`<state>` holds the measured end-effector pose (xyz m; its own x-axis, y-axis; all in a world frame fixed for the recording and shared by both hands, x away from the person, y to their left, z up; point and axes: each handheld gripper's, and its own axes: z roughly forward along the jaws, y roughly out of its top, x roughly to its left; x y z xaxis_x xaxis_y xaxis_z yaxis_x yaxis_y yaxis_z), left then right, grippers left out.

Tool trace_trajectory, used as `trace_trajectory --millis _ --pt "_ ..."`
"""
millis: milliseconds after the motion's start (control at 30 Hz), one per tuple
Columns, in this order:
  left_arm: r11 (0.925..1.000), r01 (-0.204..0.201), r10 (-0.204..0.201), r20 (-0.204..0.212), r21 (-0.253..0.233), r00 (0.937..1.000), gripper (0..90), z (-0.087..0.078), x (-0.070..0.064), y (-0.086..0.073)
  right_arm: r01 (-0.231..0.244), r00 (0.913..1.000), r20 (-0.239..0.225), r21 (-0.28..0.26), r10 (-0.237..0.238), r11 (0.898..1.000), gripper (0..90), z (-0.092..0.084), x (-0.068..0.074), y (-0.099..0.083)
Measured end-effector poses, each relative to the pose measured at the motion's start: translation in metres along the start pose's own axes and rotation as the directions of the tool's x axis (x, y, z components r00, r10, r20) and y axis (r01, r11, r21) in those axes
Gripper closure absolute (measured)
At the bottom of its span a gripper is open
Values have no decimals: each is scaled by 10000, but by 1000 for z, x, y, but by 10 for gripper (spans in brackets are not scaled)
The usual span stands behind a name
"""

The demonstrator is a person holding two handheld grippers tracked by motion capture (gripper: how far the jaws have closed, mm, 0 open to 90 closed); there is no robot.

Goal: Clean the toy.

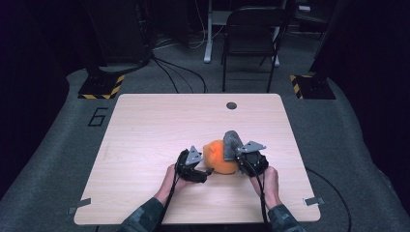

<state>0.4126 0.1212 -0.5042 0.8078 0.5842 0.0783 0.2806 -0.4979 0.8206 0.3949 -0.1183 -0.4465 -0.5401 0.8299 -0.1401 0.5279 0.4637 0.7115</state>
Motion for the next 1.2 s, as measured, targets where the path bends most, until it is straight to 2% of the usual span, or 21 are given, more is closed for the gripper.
trace_trajectory --millis 133,233,400,600,733,800,867,967,1033,1100,1200 --pt "9977 -666 669 -391 81 9970 206 3 -3 0 -23 10000 25 -18 23 10000 760 0 0 0" --pt "9914 -1263 1281 -583 338 9900 219 10 -7 -2 -43 10000 28 -9 43 10000 760 1 0 0" --pt "9898 -1423 1422 -747 38 9870 276 13 -8 -4 -14 10000 67 -55 14 10000 760 1 0 0" --pt "9855 -1689 1661 -1110 -164 9798 459 16 -13 -5 -8 10000 54 -48 8 10000 760 1 1 -1" --pt "9871 -1571 1525 -1199 -303 9810 628 17 -12 -5 -107 9999 -37 -103 106 9999 759 1 2 -1" --pt "9889 -1413 1358 -1090 -452 9847 698 18 -10 -6 -104 9998 -146 -259 100 9996 759 -3 0 -1" --pt "9900 -1308 1250 -1000 -535 9871 733 18 -8 -5 -316 9994 -183 -617 305 9976 758 -11 -8 -1" --pt "9906 -1236 1183 -864 -586 9892 751 19 -5 -7 -808 9962 242 -903 833 9926 757 -29 -30 -6" --pt "9921 -1100 1048 -840 -606 9909 758 19 -4 -8 -1149 9900 731 -808 1209 9901 756 -39 -47 -17" --pt "9918 -1095 1042 -802 -651 9913 764 19 -3 -8 -1485 9826 1041 -547 1536 9874 756 -43 -61 -32" --pt "9923 -994 941 -717 -733 9930 778 20 -2 -8 -1790 9747 1379 114 1757 9838 754 -33 -70 -50"
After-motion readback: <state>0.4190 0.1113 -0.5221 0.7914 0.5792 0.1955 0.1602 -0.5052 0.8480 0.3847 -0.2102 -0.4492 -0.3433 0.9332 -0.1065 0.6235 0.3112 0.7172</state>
